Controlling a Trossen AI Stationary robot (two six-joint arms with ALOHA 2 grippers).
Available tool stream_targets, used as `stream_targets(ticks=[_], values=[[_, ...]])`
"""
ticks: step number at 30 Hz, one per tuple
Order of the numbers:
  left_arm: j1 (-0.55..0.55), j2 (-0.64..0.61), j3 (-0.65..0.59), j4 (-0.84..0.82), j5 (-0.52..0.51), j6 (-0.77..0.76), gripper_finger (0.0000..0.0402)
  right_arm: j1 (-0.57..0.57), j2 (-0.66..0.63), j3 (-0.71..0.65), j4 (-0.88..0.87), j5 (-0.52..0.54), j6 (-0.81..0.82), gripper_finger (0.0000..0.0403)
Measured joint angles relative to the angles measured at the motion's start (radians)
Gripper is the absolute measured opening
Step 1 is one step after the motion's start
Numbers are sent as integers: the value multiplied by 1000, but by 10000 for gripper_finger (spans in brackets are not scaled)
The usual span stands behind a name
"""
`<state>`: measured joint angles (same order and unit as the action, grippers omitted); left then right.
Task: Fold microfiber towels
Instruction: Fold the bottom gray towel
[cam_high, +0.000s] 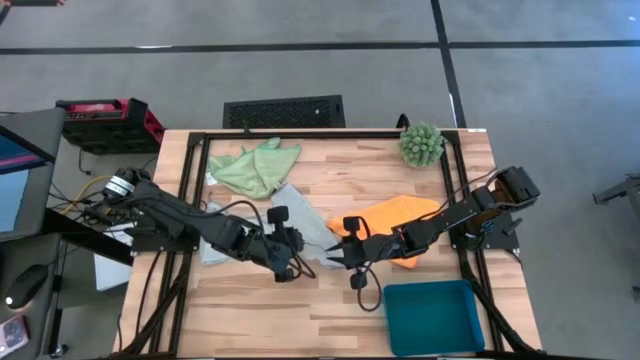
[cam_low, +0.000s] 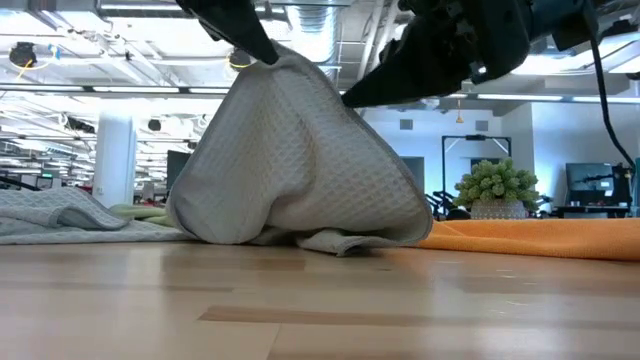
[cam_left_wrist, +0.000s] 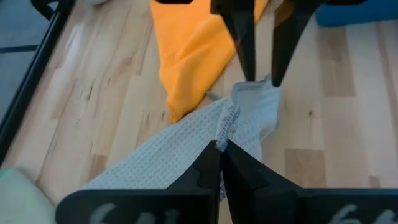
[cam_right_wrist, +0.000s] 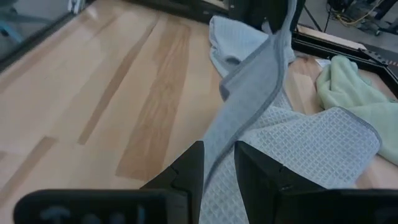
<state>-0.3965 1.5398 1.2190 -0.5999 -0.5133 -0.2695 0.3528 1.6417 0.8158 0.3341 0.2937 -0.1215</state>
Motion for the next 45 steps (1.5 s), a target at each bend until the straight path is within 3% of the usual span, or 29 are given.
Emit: stream_targets(ticks=[17,45], values=[[-1,0,1,47,1,26,0,-48,0,0,-48,-4,88,113],[-1,0,173,-26,-19,139,0,-46,0,0,-99,-5,118,113]])
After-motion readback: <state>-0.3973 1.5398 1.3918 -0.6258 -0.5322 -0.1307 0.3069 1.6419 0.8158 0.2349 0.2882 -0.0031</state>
